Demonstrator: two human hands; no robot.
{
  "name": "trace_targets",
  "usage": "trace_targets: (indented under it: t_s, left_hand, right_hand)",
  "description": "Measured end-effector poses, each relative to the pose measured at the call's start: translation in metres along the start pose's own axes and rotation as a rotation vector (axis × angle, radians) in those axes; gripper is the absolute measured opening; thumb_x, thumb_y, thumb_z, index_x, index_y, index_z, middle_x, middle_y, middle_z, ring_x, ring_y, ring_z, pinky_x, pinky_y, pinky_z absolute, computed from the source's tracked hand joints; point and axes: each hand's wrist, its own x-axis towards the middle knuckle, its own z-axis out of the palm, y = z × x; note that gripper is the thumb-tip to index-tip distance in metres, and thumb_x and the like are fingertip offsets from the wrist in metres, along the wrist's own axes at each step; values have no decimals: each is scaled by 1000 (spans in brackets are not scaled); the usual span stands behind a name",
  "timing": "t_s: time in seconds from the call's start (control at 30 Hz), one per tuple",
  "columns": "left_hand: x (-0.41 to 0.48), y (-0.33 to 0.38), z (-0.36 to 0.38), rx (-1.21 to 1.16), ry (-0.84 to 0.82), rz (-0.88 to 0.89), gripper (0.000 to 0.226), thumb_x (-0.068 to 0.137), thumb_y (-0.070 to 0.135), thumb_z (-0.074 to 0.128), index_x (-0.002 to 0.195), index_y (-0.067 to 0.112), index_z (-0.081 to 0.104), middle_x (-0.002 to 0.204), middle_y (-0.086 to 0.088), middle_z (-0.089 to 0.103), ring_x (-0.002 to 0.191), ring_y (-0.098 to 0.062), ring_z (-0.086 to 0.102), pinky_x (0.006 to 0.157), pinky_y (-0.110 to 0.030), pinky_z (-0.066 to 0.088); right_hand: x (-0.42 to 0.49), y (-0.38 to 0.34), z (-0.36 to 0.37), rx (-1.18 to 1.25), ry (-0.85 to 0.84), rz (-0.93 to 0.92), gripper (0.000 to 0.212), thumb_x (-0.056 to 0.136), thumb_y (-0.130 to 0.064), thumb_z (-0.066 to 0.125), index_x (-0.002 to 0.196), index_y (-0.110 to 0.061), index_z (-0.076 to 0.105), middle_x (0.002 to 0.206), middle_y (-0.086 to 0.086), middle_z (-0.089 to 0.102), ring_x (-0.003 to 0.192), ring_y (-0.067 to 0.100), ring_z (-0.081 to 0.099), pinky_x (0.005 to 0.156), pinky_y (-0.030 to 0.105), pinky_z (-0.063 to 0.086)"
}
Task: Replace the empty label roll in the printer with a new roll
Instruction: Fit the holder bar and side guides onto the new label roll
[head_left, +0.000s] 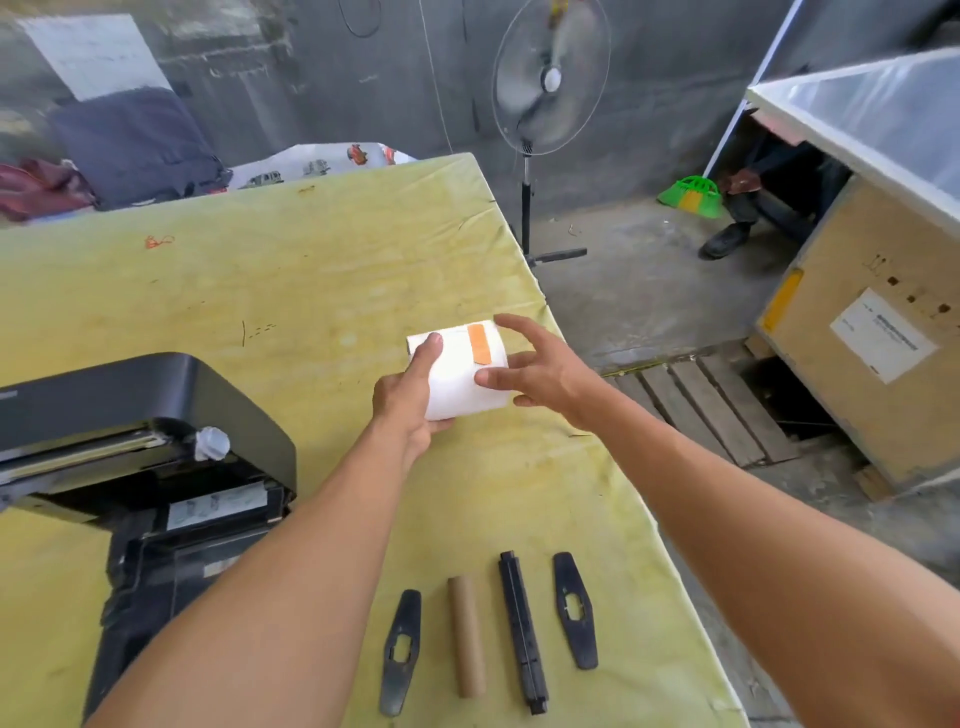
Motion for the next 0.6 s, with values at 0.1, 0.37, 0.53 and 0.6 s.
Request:
trace_targets:
  t_s: [0.1,0.37,0.53,0.6]
  left_hand:
    - [-14,0,-21,-80,-27,-9,37,85,50,68,94,16,59,97,-8,68,85,-30,66,87,-49,54]
    - [-55,-5,-73,-122,-151,83,18,91,34,64,94,16,65,93,-6,68,77,-23,64,72,-34,49]
    - [-80,-13,-93,-64,-35,156,25,84,41,68,81,16,64,85,-7,66,79,-28,64,83,-47,54]
    - [-88,-16,-98,-34,9,173,36,70,51,68,74,15,63,82,-8,65,79,-30,63,77,-44,55]
  right_hand:
    - [-17,-11,21,-71,29,-84,90,76,-12,84,146,-39,34,109,13,71,103,25,68,95,37,51]
    - [-68,-22,68,-147,119,-122,65,83,-11,76,135,-37,47,98,16,72,83,21,65,71,26,52]
    - [-90,-33,89,-389,124,-155,47,83,-32,77,125,-39,57,87,4,68,81,20,63,76,34,52]
    - [-98,-38,98,-574,152,-203,46,84,-39,75,127,-37,59,101,-1,62,91,18,60,78,31,49]
